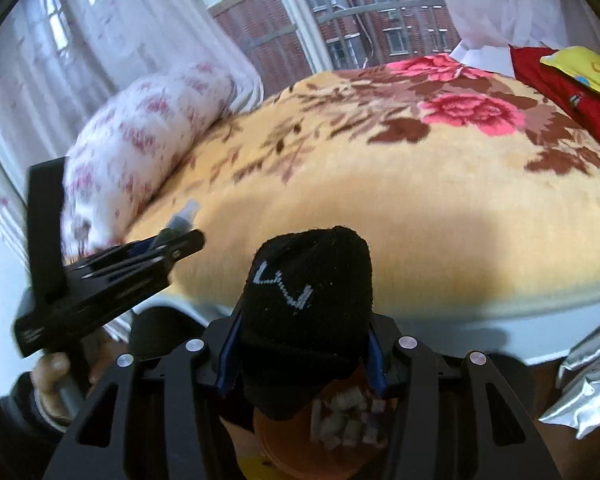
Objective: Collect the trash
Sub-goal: 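Carry the toner bottle and black puff to the orange bucket and release both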
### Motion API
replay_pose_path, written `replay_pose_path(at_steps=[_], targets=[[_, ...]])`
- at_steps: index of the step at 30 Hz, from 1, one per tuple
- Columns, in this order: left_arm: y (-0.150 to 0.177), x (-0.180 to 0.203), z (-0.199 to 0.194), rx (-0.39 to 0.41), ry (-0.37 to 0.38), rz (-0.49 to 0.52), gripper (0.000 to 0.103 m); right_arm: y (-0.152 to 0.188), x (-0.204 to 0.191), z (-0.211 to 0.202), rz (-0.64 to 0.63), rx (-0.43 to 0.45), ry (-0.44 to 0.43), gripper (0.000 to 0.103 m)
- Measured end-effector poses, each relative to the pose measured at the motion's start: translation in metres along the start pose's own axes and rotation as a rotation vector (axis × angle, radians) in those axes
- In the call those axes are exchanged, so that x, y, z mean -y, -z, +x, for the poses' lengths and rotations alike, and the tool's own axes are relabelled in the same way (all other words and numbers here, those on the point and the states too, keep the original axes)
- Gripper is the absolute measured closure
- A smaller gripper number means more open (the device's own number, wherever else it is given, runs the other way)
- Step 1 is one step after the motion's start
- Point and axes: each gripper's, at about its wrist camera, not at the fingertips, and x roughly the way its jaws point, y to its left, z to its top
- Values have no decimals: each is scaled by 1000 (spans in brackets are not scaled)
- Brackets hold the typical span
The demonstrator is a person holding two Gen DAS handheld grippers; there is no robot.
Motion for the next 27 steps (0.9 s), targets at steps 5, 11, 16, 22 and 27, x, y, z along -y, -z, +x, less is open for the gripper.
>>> replay_pose_path(at_steps=[5, 11, 16, 22, 27], targets=[[66, 0, -1, -105, 29, -15, 67, 54, -15, 9, -71, -117, 10, 54], [114, 0, 54, -310, 58, -38, 67, 93, -17, 53, -124, -269, 55, 54], [119, 6, 76, -375, 63, -12, 67, 97, -9, 78, -100, -341, 68, 54], [126, 6, 85, -402, 62, -10, 67, 99, -3, 92, -78, -384, 74, 54], [128, 8, 94, -418, 57, -6, 67, 98, -2, 99, -65, -401, 81, 51]])
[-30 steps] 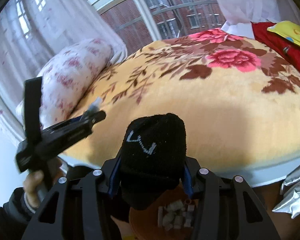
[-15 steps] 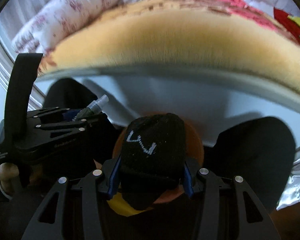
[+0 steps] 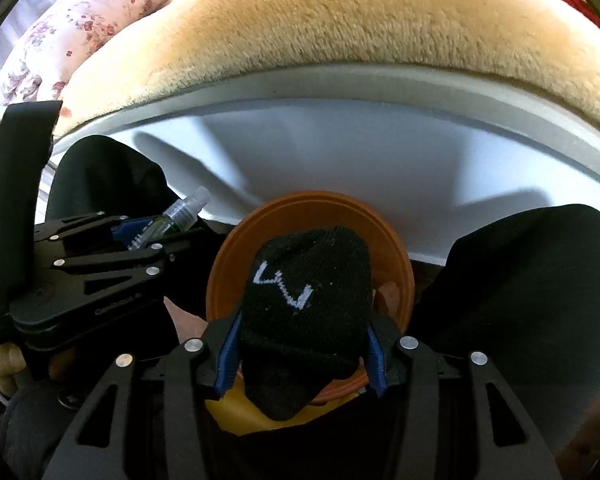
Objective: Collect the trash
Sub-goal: 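Carry the toner bottle and black puff to the orange bucket and release both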
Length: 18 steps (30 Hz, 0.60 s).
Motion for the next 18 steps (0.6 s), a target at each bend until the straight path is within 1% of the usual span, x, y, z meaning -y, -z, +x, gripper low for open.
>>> replay_pose_path(at_steps=[1, 2, 3, 4, 8, 13, 16, 18], targets=[[-1, 1, 3, -8, -8, 0, 65, 0, 1, 1, 4, -1, 10, 46], [-2, 2, 7, -23, -17, 0, 51, -1, 1, 2, 9, -1, 17, 39], [-2, 2, 7, -26, -20, -1, 33, -1, 3, 0, 17, 6, 20, 35], [-1, 3, 7, -22, -23, -4, 30, -2, 4, -1, 23, 16, 21, 35], [-1, 5, 4, -2, -27, -3, 30, -1, 9, -10, 48, 50, 22, 34], [-1, 3, 1, 8, -25, -11, 30, 3, 12, -16, 74, 65, 20, 33], [-2, 2, -12, 44, -29, -8, 30, 5, 14, -29, 76, 98, 25, 28], [-2, 2, -25, 92, -27, -4, 29, 3, 12, -44, 71, 142, 29, 21]])
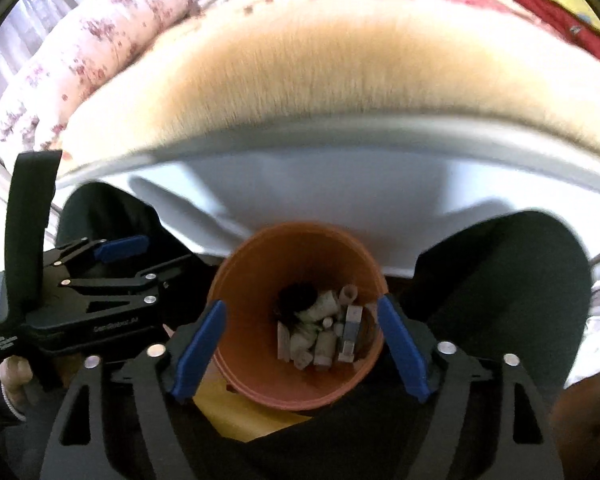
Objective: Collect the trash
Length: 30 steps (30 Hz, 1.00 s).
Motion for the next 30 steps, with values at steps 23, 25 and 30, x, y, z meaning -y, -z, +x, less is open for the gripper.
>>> replay_pose_path(at_steps=[23, 25, 30], targets=[[-171, -29, -90, 467, -54, -76, 12, -187, -2, -72, -57, 536, 292, 5], [-182, -33, -83, 465, -52, -74, 12, -195, -2, -61, -46, 531, 302, 5], [-205, -44, -65, 469, -24, -77, 12, -215, -1, -30, -20, 525, 322, 5]])
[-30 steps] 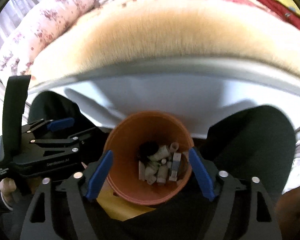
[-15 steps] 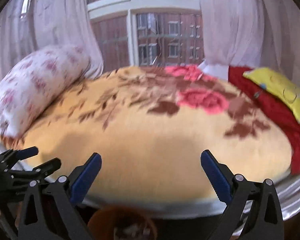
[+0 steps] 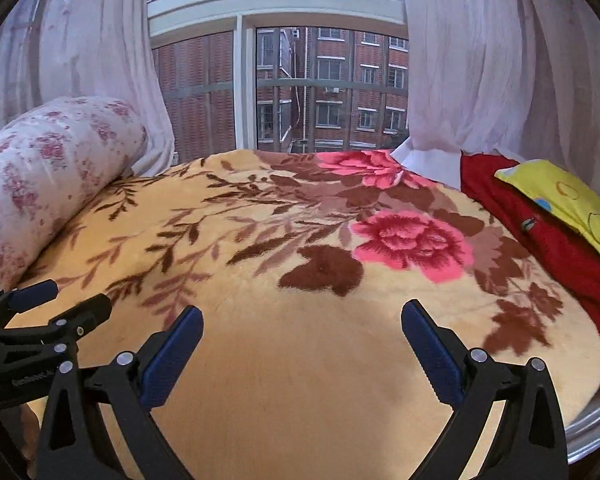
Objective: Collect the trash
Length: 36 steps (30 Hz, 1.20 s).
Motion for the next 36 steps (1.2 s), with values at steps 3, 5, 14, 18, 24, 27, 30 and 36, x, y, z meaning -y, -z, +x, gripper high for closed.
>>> replay_pose_path(at_steps=[3, 5, 14, 18, 24, 27, 30, 36], targets=[[-7, -4, 14, -9, -5, -6, 12, -1, -5, 21, 1, -17, 4, 5], [-11, -6, 22, -13, -8, -6, 12, 0, -7, 32, 2, -20, 14, 5], [-12, -22, 53, -48, 23, -68, 12, 9, -3, 63, 31, -55, 31, 5], [-9, -23, 60, -58, 13, -69, 12, 13, 0, 69, 45, -67, 30, 5], [-4, -15, 64, -62, -10, -27, 12, 16, 3, 72, 73, -77, 27, 5], [-3, -10, 66, -62, -21, 1, 12, 18, 4, 73, 82, -80, 29, 5], [-2, -6, 66, -60, -32, 24, 12, 19, 4, 74, 83, -81, 37, 5], [-2, -7, 66, -62, -33, 11, 12, 19, 5, 75, 92, -87, 36, 5]])
